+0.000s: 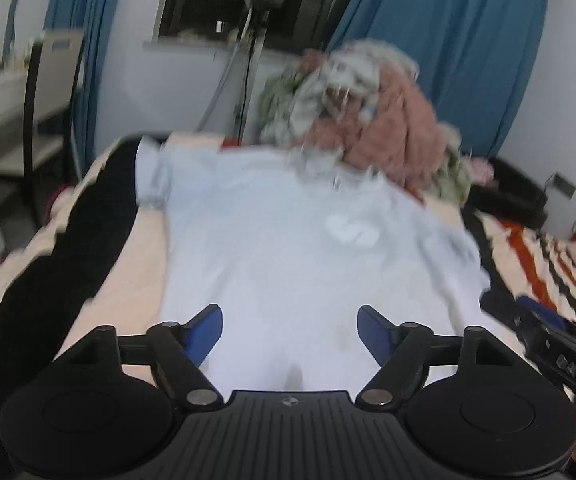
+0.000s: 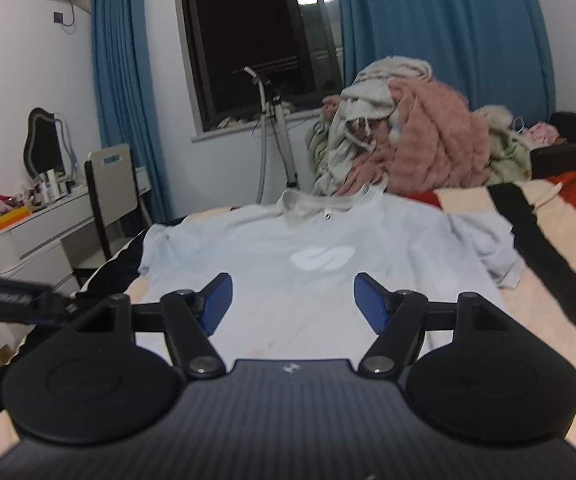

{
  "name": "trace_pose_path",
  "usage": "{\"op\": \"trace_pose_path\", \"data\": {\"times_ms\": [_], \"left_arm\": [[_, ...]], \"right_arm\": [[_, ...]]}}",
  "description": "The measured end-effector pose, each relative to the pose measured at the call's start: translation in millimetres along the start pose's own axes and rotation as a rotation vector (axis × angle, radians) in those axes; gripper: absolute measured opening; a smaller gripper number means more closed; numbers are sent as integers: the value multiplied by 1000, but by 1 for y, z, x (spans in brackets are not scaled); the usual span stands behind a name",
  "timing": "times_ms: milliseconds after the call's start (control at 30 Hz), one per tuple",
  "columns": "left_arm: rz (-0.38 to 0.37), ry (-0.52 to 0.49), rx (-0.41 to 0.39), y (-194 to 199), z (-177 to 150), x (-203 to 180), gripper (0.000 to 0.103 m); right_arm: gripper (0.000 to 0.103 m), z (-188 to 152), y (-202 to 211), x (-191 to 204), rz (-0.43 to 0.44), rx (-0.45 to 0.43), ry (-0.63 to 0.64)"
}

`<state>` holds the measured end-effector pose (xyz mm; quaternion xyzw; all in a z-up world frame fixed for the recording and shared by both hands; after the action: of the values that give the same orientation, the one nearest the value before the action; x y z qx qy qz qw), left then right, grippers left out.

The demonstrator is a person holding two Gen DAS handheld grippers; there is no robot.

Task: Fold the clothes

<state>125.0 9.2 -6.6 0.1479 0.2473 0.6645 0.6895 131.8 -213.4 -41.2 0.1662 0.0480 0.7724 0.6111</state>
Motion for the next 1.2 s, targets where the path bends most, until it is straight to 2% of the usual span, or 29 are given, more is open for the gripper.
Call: {"op": "trace_pose_path", "data": {"times_ms": [33, 100, 167, 267, 500, 567, 767, 833, 900, 1000, 1033, 1100, 1167, 1200], "left_arm": [[16, -22, -35, -1, -4, -4, 89], [49, -67, -104, -2, -12, -11, 91], [81, -111, -173, -2, -19, -19, 99], [97, -113, -117, -15, -33, -22, 101], [85, -111, -82, -19, -46, -15, 101], [82, -111, -74, -21, -50, -13, 101], [78, -109, -50, -24, -59, -7, 101], [87, -104, -45, -23, -59, -6, 101], [80, -88, -40, -21, -57, -2, 101], [66, -67, -48, -17, -54, 2, 101], [61, -55, -46, -16, -53, 4, 101], [50, -28, -40, -13, -50, 8, 101], [34, 3, -30, -11, -49, 12, 101], [24, 18, -25, -10, -48, 13, 101]], "right_arm": [[70, -1, 0, -1, -5, -6, 1], [70, -3, -1, -2, -15, -17, 2], [70, -6, -4, -3, -27, -19, 5], [70, -8, -8, -1, -32, -15, 8], [70, -9, -12, 3, -36, -10, 8], [78, -8, -10, 0, -43, -7, 0], [79, -2, 9, -26, -74, 16, -61], [79, -4, 15, -46, -94, 62, -123], [79, -10, 19, -66, -73, 134, -229], [78, -26, 23, -87, -60, 278, -380], [72, -33, 26, -88, -83, 319, -385], [70, -44, 33, -87, -131, 391, -372], [67, -52, 40, -80, -143, 451, -349], [62, -55, 43, -75, -142, 483, -339]]}}
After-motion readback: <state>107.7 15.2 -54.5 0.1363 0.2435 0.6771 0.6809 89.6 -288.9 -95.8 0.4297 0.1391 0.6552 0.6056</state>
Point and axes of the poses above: each gripper's, at about its wrist camera, not at the fingertips, and y roughly against the way its jaws point, x to its left, z to its top, the point moved 4 cm from there along -y, roughly the way its jaws point, and after that the axes turned 1 degree about z, right-handed, at the moved point
